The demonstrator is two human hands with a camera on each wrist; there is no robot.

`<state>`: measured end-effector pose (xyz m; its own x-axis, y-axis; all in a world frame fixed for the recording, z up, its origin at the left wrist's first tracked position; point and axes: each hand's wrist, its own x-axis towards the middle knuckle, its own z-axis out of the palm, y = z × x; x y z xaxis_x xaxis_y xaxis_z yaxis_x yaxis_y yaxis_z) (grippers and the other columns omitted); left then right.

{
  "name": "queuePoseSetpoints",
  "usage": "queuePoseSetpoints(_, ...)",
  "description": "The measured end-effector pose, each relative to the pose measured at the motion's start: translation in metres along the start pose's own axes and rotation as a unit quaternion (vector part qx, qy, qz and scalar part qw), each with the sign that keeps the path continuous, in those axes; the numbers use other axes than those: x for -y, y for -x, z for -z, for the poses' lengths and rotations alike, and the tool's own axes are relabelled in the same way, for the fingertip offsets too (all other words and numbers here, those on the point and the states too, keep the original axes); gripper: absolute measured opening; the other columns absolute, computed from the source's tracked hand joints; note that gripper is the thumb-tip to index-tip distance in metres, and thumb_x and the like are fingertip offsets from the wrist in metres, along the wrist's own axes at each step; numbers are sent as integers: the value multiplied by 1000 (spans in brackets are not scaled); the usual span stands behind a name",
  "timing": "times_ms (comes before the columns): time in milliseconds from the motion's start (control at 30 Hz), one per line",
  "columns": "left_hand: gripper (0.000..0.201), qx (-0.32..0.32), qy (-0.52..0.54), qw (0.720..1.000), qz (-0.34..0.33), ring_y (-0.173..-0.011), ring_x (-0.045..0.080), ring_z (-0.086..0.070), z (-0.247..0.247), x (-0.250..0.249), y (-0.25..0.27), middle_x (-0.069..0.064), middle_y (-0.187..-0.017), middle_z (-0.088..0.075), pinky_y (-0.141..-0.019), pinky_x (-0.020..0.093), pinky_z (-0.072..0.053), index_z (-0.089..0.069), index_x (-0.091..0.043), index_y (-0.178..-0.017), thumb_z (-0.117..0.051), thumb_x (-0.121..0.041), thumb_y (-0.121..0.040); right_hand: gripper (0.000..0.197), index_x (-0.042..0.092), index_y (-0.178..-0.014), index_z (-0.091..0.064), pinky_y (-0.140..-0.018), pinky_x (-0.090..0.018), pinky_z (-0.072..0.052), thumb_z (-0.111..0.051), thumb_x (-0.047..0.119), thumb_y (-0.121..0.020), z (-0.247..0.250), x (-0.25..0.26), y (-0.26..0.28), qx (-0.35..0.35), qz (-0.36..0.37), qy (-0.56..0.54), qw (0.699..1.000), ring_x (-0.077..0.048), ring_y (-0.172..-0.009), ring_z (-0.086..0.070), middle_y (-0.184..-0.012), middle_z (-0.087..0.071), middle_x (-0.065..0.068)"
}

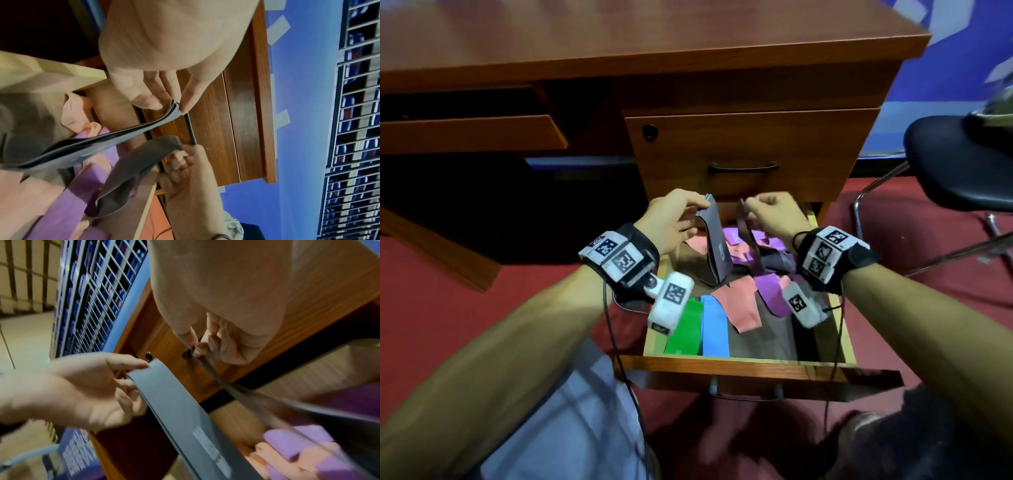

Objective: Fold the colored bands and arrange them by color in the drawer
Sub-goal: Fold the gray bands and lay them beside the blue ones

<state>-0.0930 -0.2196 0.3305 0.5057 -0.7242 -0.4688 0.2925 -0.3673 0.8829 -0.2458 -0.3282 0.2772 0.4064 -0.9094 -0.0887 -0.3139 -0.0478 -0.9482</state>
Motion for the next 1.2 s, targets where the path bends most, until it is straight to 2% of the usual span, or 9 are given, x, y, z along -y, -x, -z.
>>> queuePoseSetpoints(100,17,21,25,999,37,-67,15,-59,-4,1,0,0,-88,-66,-46,20,-48,-67,-14,-97,-72,-6,-83,35,15,-56,-49,-41,-18,-26,-55,8,-90,10,25,15,-33,55,-137,988,-12,-38,-35,-47,-43,-1)
queuePoseSetpoints(233,9,48,27,998,41,-54,11,-65,-15,5,5,5,-82,-70,-56,18,-56,-70,-7,-95,-72,-1,-88,21,2,-71,-60,-48,-13,-34,-53,-3,-91,19,28,36,30,144,-32,989,-1,-44,-44,-52,-51,4)
queuePoseSetpoints(333,14,63,15,997,43,-65,13,-67,-21,15,4,10,-85,-72,-57,17,-58,-72,-2,-103,-70,1,-90,16,-4,-78,-61,-47,-10,-35,-52,-4,-92,21,19,46,81,138,18,987,3,-44,-45,-59,-56,4)
queuePoseSetpoints(467,8,84,-1,995,61,-80,17,-70,-28,25,6,11,-87,-73,-56,19,-58,-73,-1,-95,-71,4,-88,14,-10,-83,-60,-46,-10,-36,-53,-2,-92,24,9,51,116,119,60,984,3,-44,-44,-66,-56,-3)
queuePoseSetpoints(600,7,100,-14,992,76,-81,16,-69,-34,36,9,8,-80,-73,-56,20,-58,-72,-3,-86,-71,4,-89,15,-7,-81,-58,-49,-13,-38,-53,1,-92,31,1,55,145,113,85,979,-3,-48,-45,-65,-56,-3)
queuePoseSetpoints(700,7,102,-9,991,91,-86,19,-68,-37,39,10,10,-89,-71,-56,22,-59,-71,-1,-90,-68,5,-90,14,-7,-82,-60,-50,-12,-38,-54,0,-92,36,-1,60,157,115,93,976,-1,-48,-46,-61,-56,4)
queuePoseSetpoints(800,12,86,7,992,94,-73,23,-71,-38,38,11,13,-96,-71,-61,29,-61,-70,-1,-99,-67,4,-89,12,-7,-80,-61,-51,-9,-37,-55,-2,-89,39,-2,64,167,130,103,972,1,-48,-47,-63,-58,1)
queuePoseSetpoints(933,8,98,-7,990,103,-71,25,-71,-37,35,16,8,-80,-72,-70,36,-63,-69,-7,-86,-70,1,-87,10,-3,-79,-62,-60,-10,-41,-58,-1,-88,37,-6,65,169,170,107,965,0,-59,-52,-70,-61,0)
queuePoseSetpoints(1200,6,113,16,989,95,-85,17,-69,-39,40,15,9,-89,-72,-64,24,-61,-71,-3,-90,-69,3,-91,10,-1,-80,-61,-61,-9,-39,-59,0,-89,38,-6,63,165,180,110,964,0,-58,-51,-71,-60,2)
